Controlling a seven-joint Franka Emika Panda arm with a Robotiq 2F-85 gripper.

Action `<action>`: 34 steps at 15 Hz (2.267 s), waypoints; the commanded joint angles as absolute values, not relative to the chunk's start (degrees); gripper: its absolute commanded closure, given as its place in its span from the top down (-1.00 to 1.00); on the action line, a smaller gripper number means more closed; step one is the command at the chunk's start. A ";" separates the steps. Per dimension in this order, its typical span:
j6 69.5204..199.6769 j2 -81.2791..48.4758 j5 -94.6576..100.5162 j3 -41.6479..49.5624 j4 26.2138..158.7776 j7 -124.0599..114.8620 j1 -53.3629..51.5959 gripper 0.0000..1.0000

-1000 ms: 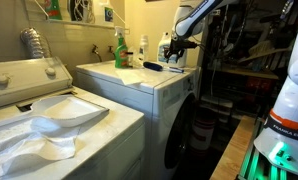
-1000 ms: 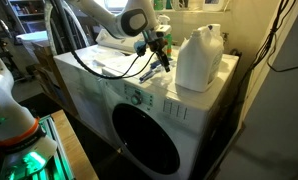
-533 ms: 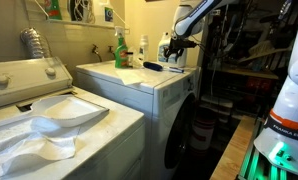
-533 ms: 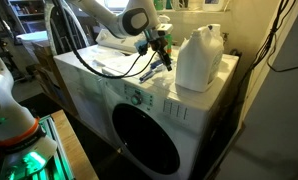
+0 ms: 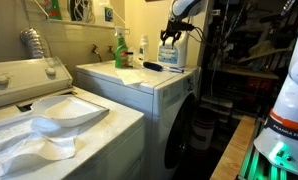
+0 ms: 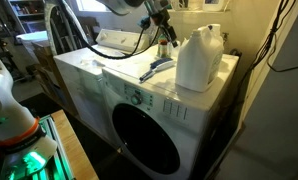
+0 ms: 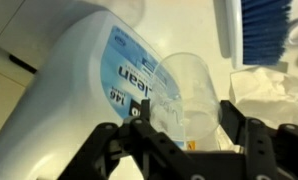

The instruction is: Put the clear cap on the large container

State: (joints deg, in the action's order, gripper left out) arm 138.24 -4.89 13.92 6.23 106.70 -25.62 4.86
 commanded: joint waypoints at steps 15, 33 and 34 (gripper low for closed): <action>109.91 -28.61 4.30 11.40 51.62 -30.80 10.16 -0.12; 102.43 -43.80 0.94 10.18 33.18 -36.36 13.77 -0.12; 101.42 -43.99 0.55 9.83 32.94 -35.93 13.88 -0.12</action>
State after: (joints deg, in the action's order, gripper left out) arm 105.15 -41.59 2.62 10.89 37.15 -36.07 12.46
